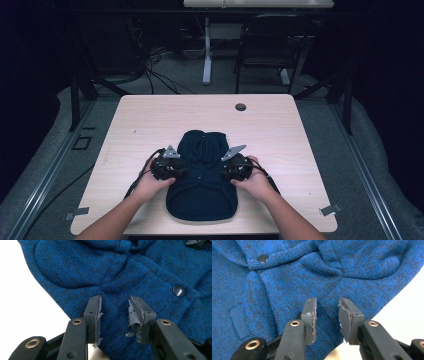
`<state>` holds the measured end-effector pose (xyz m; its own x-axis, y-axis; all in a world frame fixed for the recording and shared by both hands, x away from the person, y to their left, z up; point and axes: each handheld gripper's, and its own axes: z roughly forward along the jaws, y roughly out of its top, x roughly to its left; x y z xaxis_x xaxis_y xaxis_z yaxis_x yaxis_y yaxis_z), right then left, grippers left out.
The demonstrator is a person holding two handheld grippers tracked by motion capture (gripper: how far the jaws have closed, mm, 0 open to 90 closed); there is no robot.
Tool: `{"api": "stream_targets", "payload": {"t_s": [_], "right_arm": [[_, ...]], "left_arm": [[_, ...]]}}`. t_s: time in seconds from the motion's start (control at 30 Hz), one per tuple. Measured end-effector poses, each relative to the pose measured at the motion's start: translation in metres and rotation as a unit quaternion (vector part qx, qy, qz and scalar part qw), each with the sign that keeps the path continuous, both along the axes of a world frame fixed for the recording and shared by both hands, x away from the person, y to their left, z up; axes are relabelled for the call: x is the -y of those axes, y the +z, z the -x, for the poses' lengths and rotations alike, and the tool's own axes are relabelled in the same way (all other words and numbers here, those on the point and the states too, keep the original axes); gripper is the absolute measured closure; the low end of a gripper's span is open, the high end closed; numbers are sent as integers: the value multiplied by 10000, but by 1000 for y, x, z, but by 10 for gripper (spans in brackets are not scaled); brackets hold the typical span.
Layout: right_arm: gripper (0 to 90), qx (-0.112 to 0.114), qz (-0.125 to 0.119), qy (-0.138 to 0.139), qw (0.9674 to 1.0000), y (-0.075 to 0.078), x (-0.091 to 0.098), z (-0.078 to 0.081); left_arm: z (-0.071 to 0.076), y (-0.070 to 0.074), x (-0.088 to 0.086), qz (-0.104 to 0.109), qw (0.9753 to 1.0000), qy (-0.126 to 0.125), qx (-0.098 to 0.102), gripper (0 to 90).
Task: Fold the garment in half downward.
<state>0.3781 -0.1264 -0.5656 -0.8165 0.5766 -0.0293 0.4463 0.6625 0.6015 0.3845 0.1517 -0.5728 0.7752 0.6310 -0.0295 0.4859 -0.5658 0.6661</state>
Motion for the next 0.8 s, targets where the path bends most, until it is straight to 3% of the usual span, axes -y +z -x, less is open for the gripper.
{"api": "stream_targets", "payload": {"t_s": [0.2,0.53,0.7,0.8], "right_arm": [[664,9,64,131,9999,1,-1,11],[650,-36,184,241,9995,4,-4,14],[653,34,232,283,9993,11,-5,12],[656,97,298,371,9988,26,-5,8]], "left_arm": [[11,0,-2,27,10000,-69,-10,617],[14,3,-3,-59,9998,-158,-142,618],[8,15,-3,-46,9998,-127,-110,629],[0,29,-2,-24,9999,-129,-60,633]]}}
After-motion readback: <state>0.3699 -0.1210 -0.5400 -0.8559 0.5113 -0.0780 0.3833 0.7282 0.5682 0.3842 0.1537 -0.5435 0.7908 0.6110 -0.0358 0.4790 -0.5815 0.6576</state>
